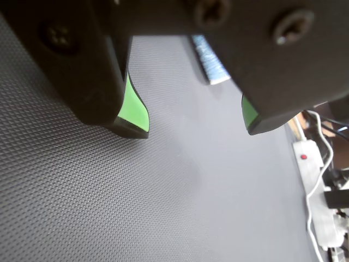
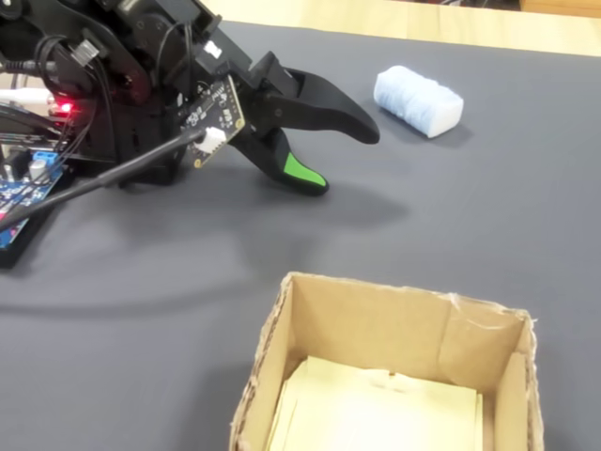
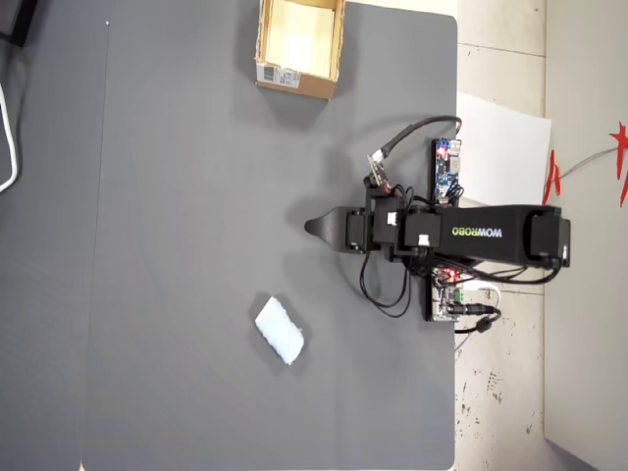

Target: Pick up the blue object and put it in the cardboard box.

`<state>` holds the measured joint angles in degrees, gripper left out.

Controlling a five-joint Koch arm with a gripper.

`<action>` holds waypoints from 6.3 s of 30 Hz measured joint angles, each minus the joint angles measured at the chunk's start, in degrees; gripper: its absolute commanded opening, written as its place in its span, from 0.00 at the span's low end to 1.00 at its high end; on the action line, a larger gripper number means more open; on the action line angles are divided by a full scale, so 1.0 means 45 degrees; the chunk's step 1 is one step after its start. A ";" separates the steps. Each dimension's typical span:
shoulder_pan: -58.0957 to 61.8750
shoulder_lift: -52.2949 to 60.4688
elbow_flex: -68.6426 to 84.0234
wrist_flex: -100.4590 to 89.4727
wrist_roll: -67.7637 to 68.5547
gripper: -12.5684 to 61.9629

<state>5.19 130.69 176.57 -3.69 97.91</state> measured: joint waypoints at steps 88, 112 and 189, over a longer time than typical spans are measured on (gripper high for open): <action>-0.7441 -0.5605 -1.1563 0.8750 0.1445 0.62; -0.7871 -1.1211 -1.4043 0.8945 0.2832 0.60; 0.5195 -0.0020 -0.3320 -0.1719 -0.4219 0.29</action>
<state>28.56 130.61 161.63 -11.43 78.93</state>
